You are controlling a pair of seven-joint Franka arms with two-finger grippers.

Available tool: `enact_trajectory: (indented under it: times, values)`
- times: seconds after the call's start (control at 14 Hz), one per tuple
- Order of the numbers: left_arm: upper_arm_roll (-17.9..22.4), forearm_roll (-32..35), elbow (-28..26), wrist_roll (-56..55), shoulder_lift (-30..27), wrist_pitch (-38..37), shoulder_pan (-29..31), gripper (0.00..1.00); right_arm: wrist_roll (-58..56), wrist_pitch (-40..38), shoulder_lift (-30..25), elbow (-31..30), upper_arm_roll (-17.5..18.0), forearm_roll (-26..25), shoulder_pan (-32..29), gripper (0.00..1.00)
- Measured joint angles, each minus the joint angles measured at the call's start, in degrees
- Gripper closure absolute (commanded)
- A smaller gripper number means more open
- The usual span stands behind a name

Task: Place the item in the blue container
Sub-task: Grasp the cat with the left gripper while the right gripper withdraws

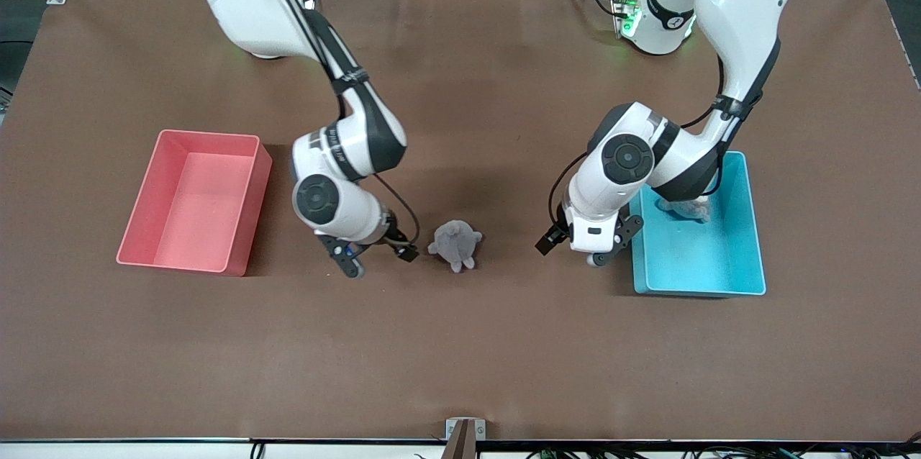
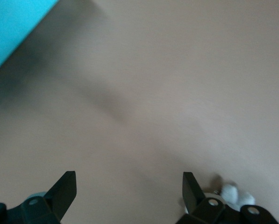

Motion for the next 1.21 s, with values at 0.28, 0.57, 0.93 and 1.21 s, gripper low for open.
enact_trajectory:
  times: [0.28,0.57,0.93,1.21]
  values:
    - [0.01,2.11,8.02,-0.58,5.04,0.08,-6.7,0.0,-21.73,-11.97,-5.05,-0.06,-9.87,-0.77,-0.59,0.0]
    - [0.0,2.4,10.84,4.09,8.71,0.89,-9.9,0.0,-40.16,-18.99,-6.97,-0.16,-19.3,-1.42,-0.92,0.0]
    - [0.46,2.4,11.51,4.92,13.3,12.2,-14.82,0.0,-49.87,-23.25,-11.45,-0.13,-22.94,-9.25,-0.95,0.0]
    - [2.59,2.4,13.39,4.7,17.34,13.81,-17.49,0.0,-58.55,-25.71,-14.1,-0.17,-27.39,-9.79,-1.23,0.0]
